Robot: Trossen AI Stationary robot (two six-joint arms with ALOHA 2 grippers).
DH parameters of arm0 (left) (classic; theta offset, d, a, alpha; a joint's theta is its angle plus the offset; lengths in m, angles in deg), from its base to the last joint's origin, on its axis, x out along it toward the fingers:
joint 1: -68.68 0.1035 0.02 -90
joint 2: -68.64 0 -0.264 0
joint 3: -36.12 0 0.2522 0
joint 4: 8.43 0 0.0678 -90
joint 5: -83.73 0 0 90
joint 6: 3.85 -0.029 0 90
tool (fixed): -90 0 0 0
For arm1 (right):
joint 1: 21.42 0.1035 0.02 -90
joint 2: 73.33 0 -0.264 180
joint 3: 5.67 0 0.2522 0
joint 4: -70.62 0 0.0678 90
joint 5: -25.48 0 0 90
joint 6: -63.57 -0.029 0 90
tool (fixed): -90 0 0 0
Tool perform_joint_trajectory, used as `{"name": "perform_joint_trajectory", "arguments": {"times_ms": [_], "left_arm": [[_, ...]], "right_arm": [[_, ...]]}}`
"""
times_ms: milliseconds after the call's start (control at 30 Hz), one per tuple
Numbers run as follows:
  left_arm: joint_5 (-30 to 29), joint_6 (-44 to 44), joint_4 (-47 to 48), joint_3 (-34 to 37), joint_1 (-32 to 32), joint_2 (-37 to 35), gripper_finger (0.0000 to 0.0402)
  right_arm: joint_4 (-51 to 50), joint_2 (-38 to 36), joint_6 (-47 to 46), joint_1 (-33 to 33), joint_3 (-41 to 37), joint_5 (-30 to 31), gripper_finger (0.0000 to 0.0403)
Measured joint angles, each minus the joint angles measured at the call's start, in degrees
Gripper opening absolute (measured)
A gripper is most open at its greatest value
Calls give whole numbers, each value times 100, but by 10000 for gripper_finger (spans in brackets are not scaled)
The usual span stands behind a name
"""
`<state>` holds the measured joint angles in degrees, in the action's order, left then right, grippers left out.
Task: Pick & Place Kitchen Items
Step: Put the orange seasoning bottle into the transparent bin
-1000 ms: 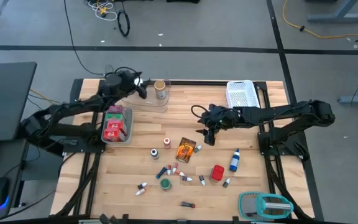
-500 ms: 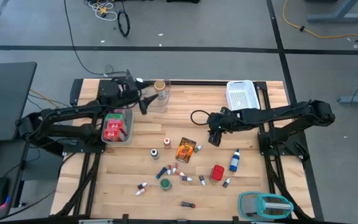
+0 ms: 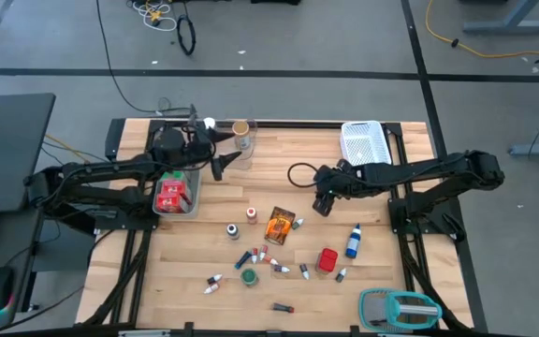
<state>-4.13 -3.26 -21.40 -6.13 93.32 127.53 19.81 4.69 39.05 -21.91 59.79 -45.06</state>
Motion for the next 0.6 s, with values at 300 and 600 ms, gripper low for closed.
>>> {"name": "perform_joint_trajectory", "arguments": {"times_ms": [300,600], "left_arm": [[4,157,290,0,-31,2,320],[4,161,286,0,-31,2,320]], "right_arm": [[26,0,-565,72,-427,-152,230],[480,-11,-641,68,-765,-142,218]]}}
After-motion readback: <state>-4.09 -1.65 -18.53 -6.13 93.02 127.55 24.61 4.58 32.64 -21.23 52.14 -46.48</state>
